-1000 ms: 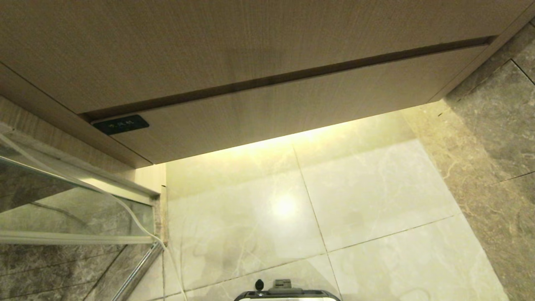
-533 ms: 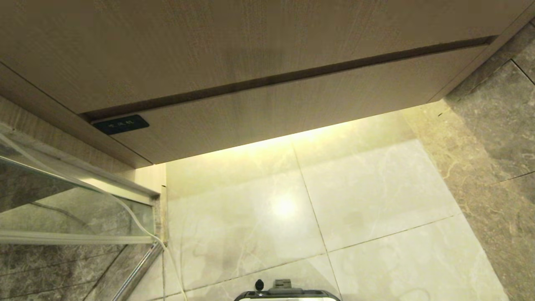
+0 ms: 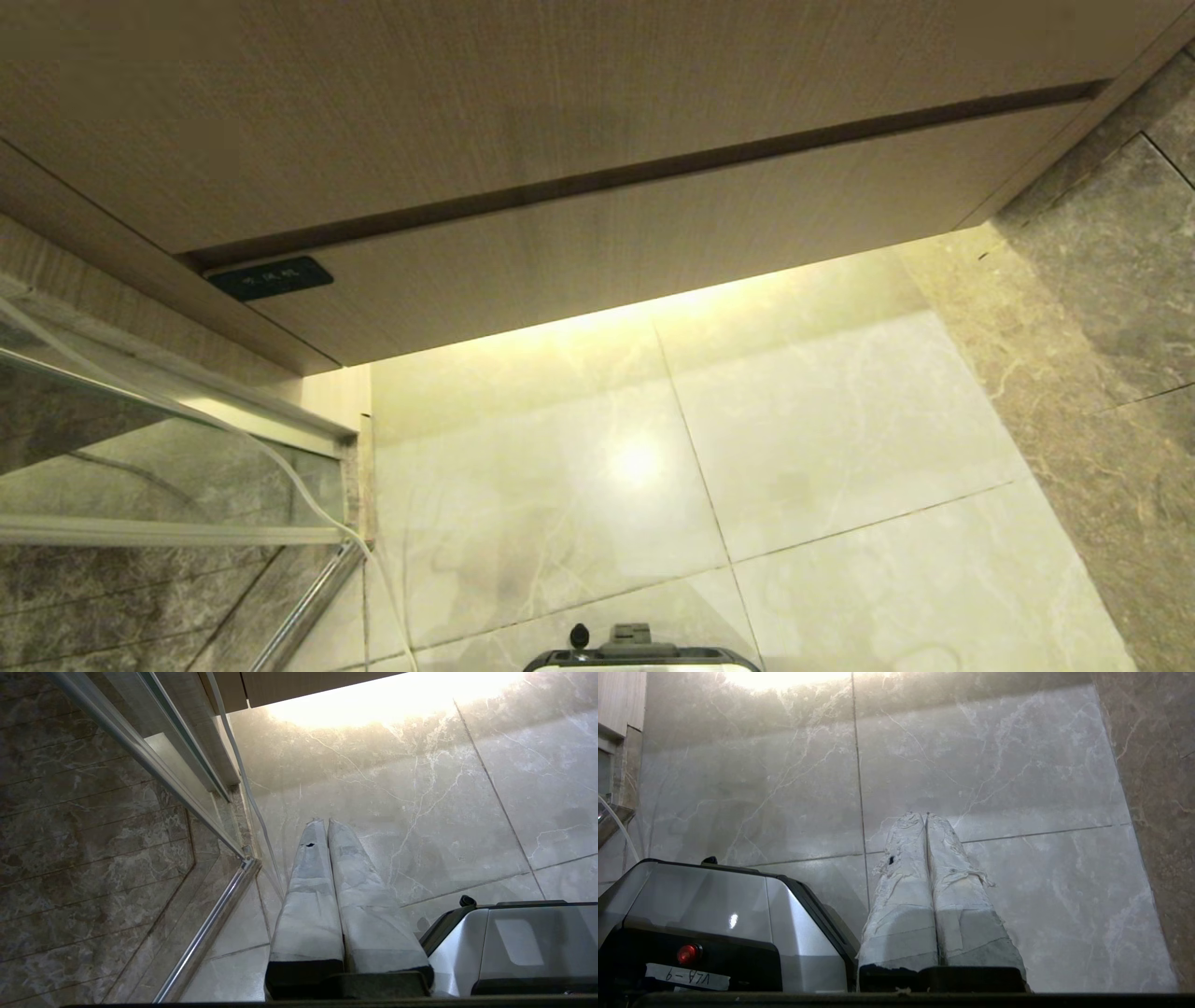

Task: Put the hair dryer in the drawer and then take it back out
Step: Pull open the drawer

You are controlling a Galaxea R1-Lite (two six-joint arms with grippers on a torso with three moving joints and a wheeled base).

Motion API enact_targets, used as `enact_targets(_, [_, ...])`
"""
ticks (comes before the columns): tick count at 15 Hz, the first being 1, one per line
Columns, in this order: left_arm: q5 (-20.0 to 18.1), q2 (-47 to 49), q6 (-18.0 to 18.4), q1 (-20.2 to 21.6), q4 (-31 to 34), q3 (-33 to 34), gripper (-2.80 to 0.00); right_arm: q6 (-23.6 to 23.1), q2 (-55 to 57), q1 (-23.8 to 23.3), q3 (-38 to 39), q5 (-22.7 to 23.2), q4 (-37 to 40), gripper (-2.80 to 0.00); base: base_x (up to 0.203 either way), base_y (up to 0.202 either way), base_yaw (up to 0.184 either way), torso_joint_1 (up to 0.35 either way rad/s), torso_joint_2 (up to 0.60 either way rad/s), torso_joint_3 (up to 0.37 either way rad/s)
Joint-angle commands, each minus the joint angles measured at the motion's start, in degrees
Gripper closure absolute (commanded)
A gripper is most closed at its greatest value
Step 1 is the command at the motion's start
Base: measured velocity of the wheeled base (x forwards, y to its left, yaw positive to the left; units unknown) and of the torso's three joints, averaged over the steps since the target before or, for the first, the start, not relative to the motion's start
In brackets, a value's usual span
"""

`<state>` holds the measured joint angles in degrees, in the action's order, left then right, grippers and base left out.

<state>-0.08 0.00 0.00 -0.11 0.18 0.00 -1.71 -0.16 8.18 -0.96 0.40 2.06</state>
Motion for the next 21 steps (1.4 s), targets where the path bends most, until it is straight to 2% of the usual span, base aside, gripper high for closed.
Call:
enact_targets(1, [-0.01,0.00,0.00,0.02,-0.01,0.09,0.00,-0.05,-2.13,-0.01,0.00,0.04,-0.04,0.00,0.000,0.000,0.000,0.000,0.00,0.000])
enact_targets(14, [-0.01,0.00,0.00,0.02,-0.01,0.05,0.00,-0.96,-2.13,-0.01,-1.00,0.40,0.70,0.00,0.000,0.000,0.000,0.000,0.00,0.000])
enact_targets(16, [-0.01,0.00,0.00,0.02,-0.01,0.09,0.00,-1.24,-2.13,0.02,-5.78,1.92,-0.49,0.00,0.000,0.000,0.000,0.000,0.00,0.000])
enact_targets(18, [-0.01,0.00,0.00,-0.06,-0.01,0.09,0.00,-1.47,0.51,-0.27,-14.75,2.41,-2.06,0.00,0.000,0.000,0.000,0.000,0.00,0.000])
enact_targets(20, [-0.01,0.00,0.00,0.02,-0.01,0.07,0.00,-2.68,10.82,-1.00,-27.15,2.78,-0.12,0.00,0.000,0.000,0.000,0.000,0.00,0.000])
enact_targets(21, [-0.01,0.00,0.00,0.02,-0.01,0.09,0.00,-4.39,17.56,-1.04,-33.90,3.45,3.60,0.00,0.000,0.000,0.000,0.000,0.00,0.000])
